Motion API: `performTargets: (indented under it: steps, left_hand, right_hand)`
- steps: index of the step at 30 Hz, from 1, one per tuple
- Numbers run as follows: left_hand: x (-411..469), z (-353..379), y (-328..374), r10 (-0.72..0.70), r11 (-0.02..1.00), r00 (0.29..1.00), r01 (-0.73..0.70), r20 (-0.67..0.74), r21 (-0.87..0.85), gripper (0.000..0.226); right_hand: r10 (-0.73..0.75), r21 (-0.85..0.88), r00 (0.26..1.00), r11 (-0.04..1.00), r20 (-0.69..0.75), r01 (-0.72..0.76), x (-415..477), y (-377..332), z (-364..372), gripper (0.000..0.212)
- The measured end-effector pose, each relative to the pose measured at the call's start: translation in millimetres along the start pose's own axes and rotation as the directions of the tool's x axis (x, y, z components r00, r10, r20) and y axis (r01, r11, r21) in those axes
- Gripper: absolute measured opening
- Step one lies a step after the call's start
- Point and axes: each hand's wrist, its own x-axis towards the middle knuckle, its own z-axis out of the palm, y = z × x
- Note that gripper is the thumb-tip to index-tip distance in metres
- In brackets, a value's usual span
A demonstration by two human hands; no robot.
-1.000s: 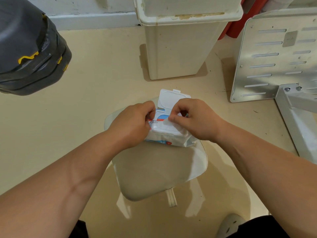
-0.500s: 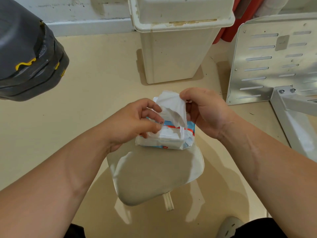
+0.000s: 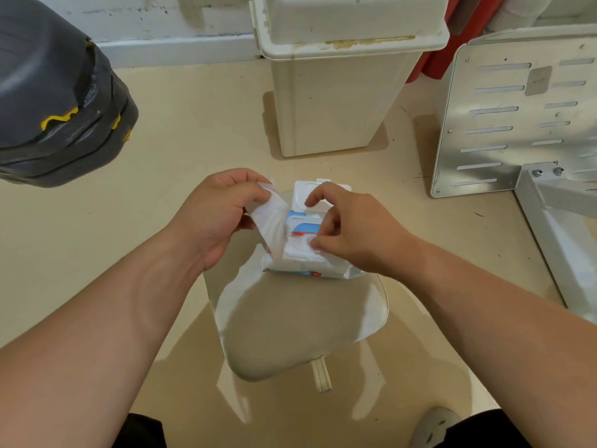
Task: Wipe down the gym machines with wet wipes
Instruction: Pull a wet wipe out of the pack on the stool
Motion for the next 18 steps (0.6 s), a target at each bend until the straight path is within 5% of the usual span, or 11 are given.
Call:
performTargets:
  steps: [6, 13, 15, 18]
  left_hand:
    - [-5, -1, 6, 0.048, 0.999, 0.999, -0.048, 0.003, -0.006, 0.023]
    - [-5, -1, 5, 0.074, 0.996, 0.997, -0.073, -0.014, 0.058, 0.007]
    - [-8, 2, 8, 0.118, 0.991, 0.993, -0.118, 0.016, 0.059, 0.007]
    - [-16, 9, 17, 0.208, 0.977, 0.969, -0.213, 0.13, 0.022, 0.01]
  right_hand:
    - [-0.105, -0.373, 0.993, 0.925, -0.057, 0.076, 8, 1, 6, 0.012]
    - [-0.159, -0.404, 0.986, 0.899, 0.052, 0.167, 6, 8, -2, 0.033]
    - [-0.138, -0.276, 0.985, 0.955, -0.107, 0.104, 4, 4, -11, 0.036]
    - [-0.046, 0.197, 0.966, 0.976, -0.254, 0.098, -2, -8, -26, 0.034]
